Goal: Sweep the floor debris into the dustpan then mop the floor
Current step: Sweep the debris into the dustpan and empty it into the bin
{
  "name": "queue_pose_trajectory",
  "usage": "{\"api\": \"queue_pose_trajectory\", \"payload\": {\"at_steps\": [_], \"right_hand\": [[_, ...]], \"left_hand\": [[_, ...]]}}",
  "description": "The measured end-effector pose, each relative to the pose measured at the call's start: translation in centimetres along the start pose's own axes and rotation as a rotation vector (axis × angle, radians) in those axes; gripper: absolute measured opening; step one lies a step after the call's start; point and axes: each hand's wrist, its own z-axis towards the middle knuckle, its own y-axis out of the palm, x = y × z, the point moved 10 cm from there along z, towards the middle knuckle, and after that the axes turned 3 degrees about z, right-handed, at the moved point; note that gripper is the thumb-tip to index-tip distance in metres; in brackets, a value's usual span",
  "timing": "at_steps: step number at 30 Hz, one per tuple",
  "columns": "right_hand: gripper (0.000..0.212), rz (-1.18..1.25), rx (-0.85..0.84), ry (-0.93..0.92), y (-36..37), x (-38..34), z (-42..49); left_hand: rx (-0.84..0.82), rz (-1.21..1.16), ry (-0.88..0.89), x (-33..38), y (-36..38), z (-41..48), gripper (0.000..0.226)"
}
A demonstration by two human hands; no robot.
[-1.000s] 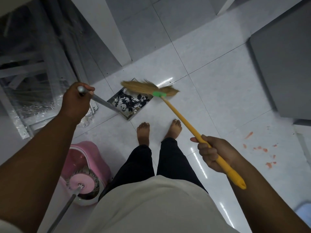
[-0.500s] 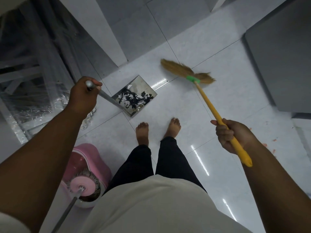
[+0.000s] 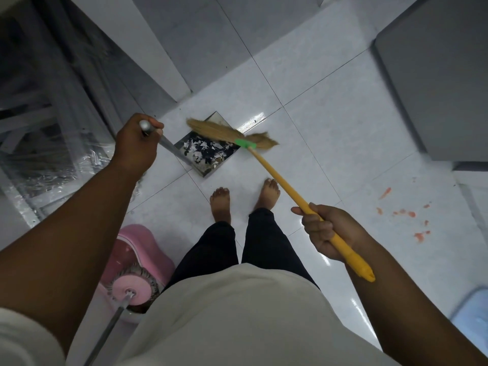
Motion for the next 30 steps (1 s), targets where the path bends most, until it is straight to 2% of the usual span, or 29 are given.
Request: {"api": "queue_pose_trajectory", "payload": {"at_steps": [10,18,23,27,30], "right_hand": [[0.03,-0.021,0.006,-0.118,0.1,-1.9,-5.8],[0.03,0.09,-0.07,-0.274,0.6,-2.8,-10.1],[0.029,0.173,-0.12,-0.348,-0.9,-3.3,-12.4],[0.026,0.247,-0.121,-0.398,-3.2,-5.2,-13.9],[0.024,0.294,-0.138,-0.411,-4.8,-7.1,-14.9]], "left_hand": [[-0.037,-0.036,0.054,3.7,0.8,-1.6,0.033],[-0.113,-0.04,0.167,10.6,2.5,-2.6,0.027],[-0.157,-0.009,0.231,16.2,5.6,-3.6,0.028],[-0.221,0.018,0.272,20.8,9.6,-3.9,0.011],[-0.278,0.064,0.323,24.3,13.5,-4.0,0.01]]}}
